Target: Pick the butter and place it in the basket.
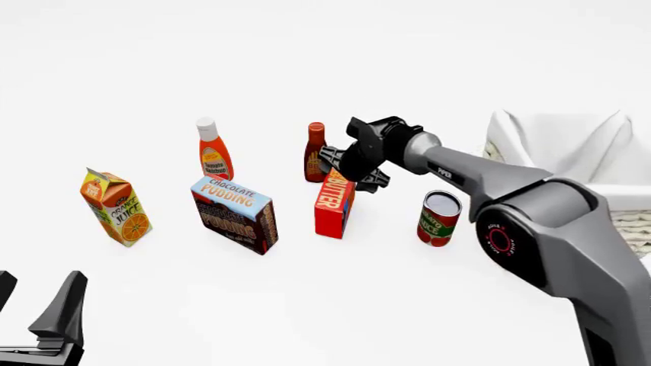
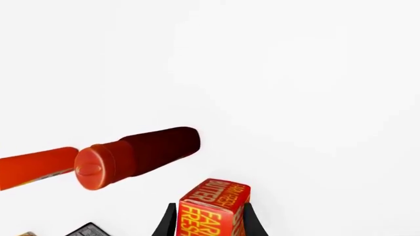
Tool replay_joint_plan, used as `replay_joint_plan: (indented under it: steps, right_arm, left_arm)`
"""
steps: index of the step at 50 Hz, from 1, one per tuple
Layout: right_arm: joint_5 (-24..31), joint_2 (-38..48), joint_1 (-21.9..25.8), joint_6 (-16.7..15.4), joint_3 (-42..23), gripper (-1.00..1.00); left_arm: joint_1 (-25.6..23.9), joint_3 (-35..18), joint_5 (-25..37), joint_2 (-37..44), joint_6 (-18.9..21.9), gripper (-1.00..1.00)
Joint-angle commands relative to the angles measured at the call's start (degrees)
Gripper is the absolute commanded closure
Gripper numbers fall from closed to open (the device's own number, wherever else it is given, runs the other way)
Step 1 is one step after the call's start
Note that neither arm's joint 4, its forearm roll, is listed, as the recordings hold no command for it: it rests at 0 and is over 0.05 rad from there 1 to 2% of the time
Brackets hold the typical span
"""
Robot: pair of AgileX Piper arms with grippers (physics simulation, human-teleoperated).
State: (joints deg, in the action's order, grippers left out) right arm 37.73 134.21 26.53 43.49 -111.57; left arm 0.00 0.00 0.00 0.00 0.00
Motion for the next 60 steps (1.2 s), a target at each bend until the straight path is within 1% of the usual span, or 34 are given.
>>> replay_joint_plan:
  steps: [1, 7, 8, 10, 12, 14, 15, 19, 22, 35, 43, 60]
  right_arm:
    - [-0.24, 3.29, 0.62, 0.29, -1.56, -1.0]
    - [-1.4, 2.78, 0.05, 0.09, -0.79, -1.0]
    - [-1.22, 2.65, -0.08, -0.05, -0.84, 1.0]
    - [-2.45, 1.25, -0.03, -0.49, -0.02, 1.0]
    - [-2.02, 0.66, 0.3, 0.29, 0.73, 1.0]
    - [-2.35, -0.19, 0.41, -0.37, 1.78, 1.0]
    - [-2.63, -0.26, 1.45, 0.43, 2.07, 1.0]
    - [-3.44, -1.81, 1.23, 0.06, 4.17, 1.0]
    - [-3.48, -2.49, 1.85, 0.54, 4.81, 1.0]
    - [-4.19, -4.7, 2.5, 0.6, 6.48, 1.0]
    - [-4.94, -6.91, 2.0, -0.36, 8.18, 1.0]
    - [-7.65, -17.13, 0.45, -2.25, 17.07, 1.0]
  left_arm:
    - [0.0, 0.0, 0.0, 0.0, 0.0, -1.0]
    - [0.0, 0.0, 0.0, 0.0, 0.0, -1.0]
    - [0.0, 0.0, 0.0, 0.0, 0.0, -1.0]
    - [0.0, 0.0, 0.0, 0.0, 0.0, -1.0]
    - [0.0, 0.0, 0.0, 0.0, 0.0, -1.0]
    - [0.0, 0.0, 0.0, 0.0, 0.0, -1.0]
    - [0.0, 0.0, 0.0, 0.0, 0.0, -1.0]
    - [0.0, 0.0, 0.0, 0.0, 0.0, -1.0]
    - [0.0, 0.0, 0.0, 0.0, 0.0, -1.0]
    - [0.0, 0.0, 0.0, 0.0, 0.0, -1.0]
    - [0.0, 0.0, 0.0, 0.0, 0.0, -1.0]
    - [0.0, 0.0, 0.0, 0.0, 0.0, -1.0]
